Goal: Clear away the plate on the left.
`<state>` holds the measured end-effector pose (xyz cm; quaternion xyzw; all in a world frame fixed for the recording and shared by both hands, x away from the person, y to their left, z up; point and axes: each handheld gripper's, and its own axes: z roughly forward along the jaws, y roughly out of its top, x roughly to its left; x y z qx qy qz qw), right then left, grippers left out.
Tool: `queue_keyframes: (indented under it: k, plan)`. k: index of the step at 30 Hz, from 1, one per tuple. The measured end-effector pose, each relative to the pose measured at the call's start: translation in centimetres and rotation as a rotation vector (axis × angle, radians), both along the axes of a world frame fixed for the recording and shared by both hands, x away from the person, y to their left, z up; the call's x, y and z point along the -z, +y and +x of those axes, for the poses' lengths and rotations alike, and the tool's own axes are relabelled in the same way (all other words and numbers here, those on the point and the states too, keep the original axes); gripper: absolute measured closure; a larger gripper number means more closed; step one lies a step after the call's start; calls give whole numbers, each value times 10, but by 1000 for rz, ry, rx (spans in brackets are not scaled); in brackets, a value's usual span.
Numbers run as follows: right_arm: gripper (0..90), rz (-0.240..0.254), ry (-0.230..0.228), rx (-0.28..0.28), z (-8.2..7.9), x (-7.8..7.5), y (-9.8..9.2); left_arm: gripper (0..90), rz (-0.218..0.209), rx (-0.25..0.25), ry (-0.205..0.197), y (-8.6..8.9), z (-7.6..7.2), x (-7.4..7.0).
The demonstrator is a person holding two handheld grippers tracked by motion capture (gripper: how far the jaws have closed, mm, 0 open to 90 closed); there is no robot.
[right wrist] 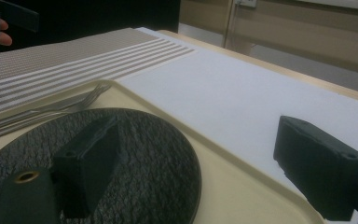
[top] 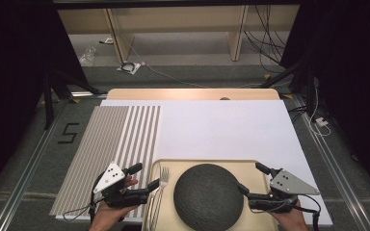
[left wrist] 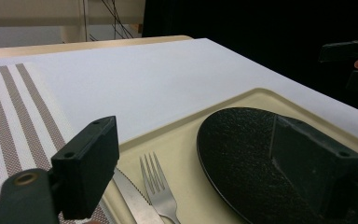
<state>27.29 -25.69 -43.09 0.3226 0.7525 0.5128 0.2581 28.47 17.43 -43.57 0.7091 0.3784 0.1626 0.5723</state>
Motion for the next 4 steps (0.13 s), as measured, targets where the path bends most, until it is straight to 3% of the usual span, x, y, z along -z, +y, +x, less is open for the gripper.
queue_keyframes:
  k: [4]
  plan:
    - [159,1,0,0,0,0,0,155,2,1,0,0,0,0]
